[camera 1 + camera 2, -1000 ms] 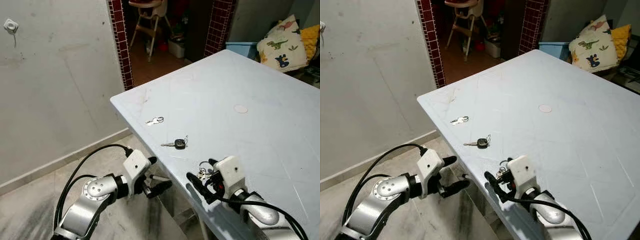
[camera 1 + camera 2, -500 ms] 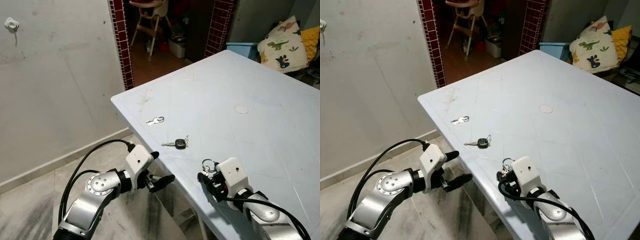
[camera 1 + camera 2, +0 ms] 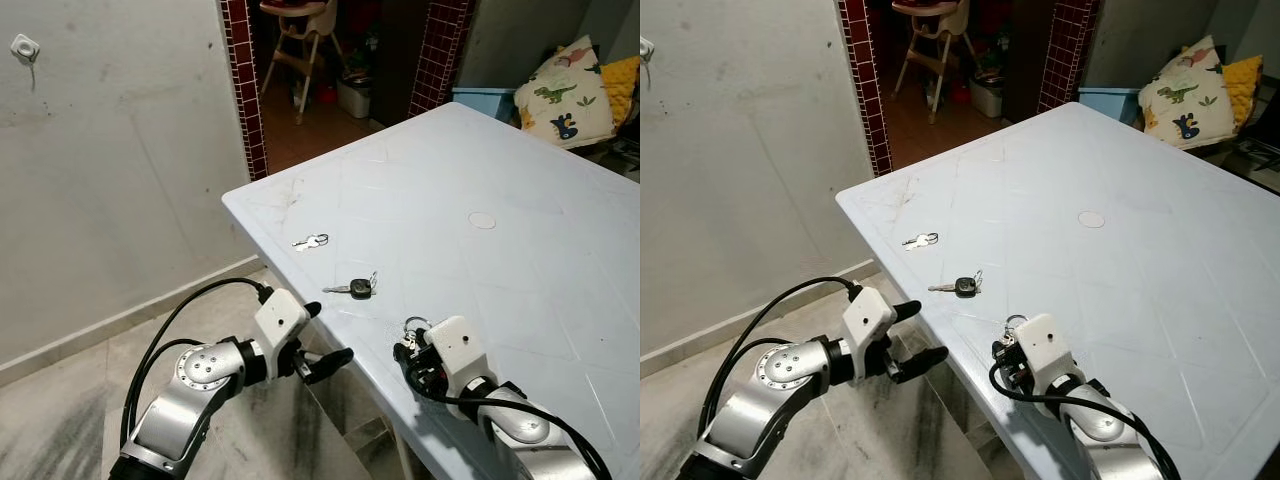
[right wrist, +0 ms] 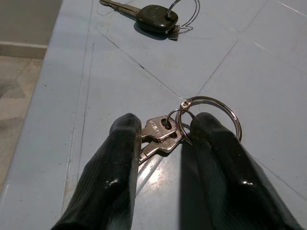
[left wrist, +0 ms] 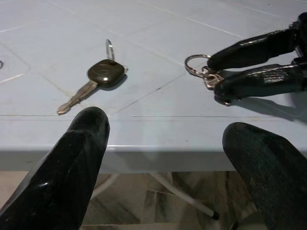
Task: Hang keys on a hook
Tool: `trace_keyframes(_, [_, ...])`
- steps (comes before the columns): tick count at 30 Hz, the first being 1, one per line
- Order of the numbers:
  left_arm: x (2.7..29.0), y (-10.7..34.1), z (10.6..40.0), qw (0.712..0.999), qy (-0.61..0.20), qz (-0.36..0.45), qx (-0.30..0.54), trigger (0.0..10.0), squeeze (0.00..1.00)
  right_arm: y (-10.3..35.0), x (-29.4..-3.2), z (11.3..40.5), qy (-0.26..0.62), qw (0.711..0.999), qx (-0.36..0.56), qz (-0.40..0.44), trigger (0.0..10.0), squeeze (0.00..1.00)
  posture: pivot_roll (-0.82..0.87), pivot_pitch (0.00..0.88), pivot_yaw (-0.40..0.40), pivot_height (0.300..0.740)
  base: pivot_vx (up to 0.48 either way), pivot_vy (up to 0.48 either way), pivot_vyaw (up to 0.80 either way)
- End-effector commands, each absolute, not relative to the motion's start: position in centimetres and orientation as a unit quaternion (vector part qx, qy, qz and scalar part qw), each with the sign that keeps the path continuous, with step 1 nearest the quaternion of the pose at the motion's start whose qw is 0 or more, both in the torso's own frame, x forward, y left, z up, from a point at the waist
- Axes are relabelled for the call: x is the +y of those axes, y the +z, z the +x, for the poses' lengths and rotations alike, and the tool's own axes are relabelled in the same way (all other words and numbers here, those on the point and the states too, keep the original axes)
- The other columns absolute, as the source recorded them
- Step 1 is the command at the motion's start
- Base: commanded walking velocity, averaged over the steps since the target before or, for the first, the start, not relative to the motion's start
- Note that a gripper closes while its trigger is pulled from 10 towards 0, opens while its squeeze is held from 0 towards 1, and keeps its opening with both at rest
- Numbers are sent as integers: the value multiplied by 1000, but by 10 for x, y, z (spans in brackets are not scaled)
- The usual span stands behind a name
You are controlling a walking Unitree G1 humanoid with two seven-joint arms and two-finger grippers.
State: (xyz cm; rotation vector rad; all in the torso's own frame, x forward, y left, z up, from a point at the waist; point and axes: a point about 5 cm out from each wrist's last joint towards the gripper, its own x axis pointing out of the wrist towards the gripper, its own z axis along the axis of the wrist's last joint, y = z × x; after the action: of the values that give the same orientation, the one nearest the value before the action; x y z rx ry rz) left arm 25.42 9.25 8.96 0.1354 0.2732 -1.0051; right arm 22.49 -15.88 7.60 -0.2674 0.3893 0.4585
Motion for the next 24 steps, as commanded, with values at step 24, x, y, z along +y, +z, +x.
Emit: trace_keyframes(24, [93,91,252,861,-486,74,132,10000,0,64,-159,222,214,940,227,-140,0,0,26,0,-1,740,0,0,0])
